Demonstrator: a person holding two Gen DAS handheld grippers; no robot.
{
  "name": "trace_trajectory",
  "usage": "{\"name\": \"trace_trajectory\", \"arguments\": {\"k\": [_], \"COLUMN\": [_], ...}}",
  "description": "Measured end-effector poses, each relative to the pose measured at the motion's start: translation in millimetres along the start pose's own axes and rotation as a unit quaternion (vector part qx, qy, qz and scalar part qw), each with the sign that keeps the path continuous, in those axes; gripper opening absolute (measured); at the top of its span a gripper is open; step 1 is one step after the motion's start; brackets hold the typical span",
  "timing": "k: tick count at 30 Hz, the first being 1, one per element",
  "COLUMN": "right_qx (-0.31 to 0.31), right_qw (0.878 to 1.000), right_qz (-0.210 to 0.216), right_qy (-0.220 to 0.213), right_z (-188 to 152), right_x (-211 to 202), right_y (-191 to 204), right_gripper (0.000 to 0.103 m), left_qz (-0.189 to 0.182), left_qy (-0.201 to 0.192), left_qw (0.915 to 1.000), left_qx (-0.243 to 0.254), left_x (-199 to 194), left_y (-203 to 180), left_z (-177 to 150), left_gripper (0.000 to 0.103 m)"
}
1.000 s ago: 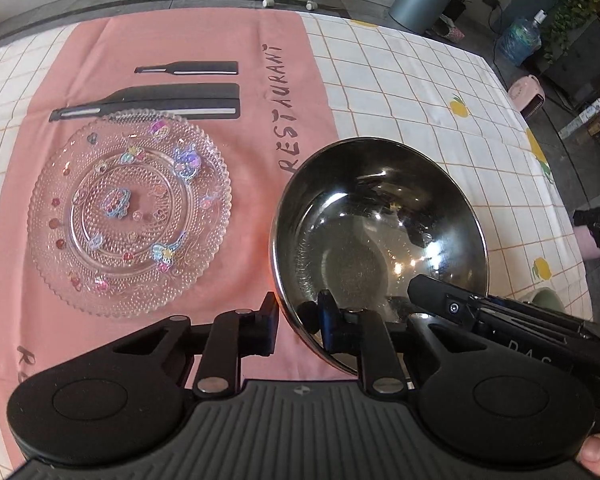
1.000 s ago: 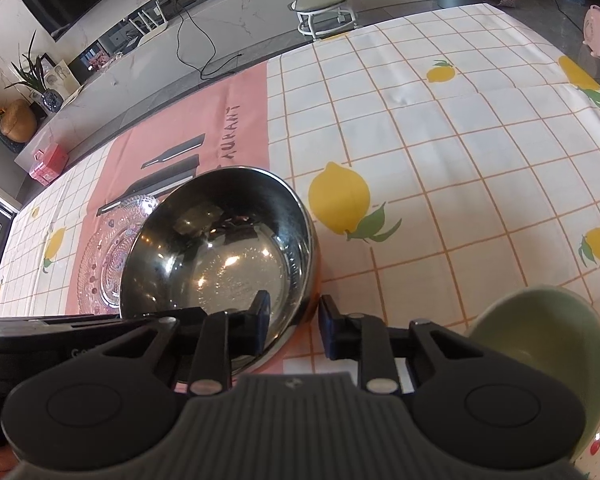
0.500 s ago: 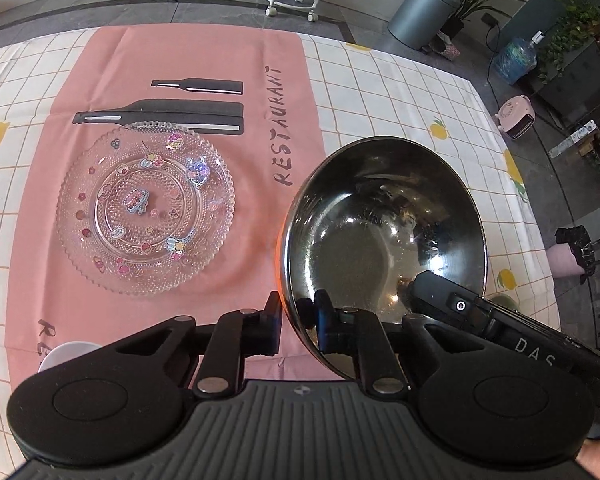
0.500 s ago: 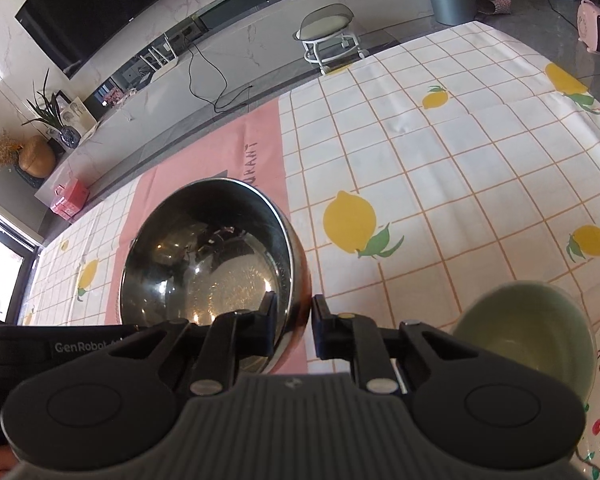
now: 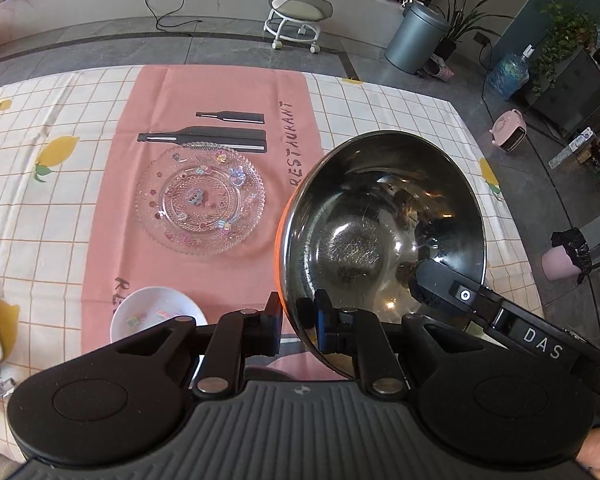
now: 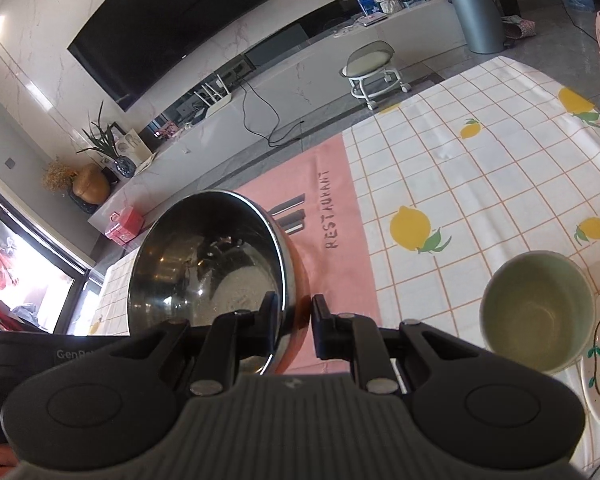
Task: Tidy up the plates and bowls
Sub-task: 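Lift the orange bowl with the left gripper and lower it into the blue bowl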
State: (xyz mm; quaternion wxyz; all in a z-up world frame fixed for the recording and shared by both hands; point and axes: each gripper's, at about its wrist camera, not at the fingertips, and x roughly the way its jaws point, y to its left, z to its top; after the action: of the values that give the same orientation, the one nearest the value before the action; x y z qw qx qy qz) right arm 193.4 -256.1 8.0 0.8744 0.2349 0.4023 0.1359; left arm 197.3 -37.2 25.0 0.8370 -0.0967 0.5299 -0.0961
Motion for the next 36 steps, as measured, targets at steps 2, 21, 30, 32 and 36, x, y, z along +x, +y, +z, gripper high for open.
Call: {"name": "trace_trajectory", "arguments": {"k": [2, 21, 30, 32, 36], "right_qx": [-0.007, -0.055, -0.029, -0.033, -0.033], "right_qw": [1.000, 0.997, 0.996, 0.996, 0.995], "right_qz": [0.009, 0.051, 0.036, 0.030, 0.025], "right_qy": [-0.005, 0.026, 0.080, 0.083, 0.092], "right_z": [-4, -84, -106, -107, -110], "right_x": [-12, -66, -35, -30, -21], "right_y": [11, 39, 24, 24, 22], "right_gripper": [0.016, 0.017, 0.017, 0.017, 0.017], "left_qz": [-0.001, -0.025, -0.029, -0.029, -0.029], "left_qy": [-0.004, 0.010, 0.054, 0.060, 0.064], "left_qw": [1.0000, 0.9996, 0.9977, 0.9974, 0.9972], "left_qx": [-0.002, -0.002, -0.028, -0.026, -0.027], "left_x": [-15, -44, -9, -5, 1], "left_y": [3, 40, 61, 64, 68], "left_z": [-5, -91, -112, -111, -112], "left_gripper": [0.018, 0.018, 0.019, 0.020, 0.020]}}
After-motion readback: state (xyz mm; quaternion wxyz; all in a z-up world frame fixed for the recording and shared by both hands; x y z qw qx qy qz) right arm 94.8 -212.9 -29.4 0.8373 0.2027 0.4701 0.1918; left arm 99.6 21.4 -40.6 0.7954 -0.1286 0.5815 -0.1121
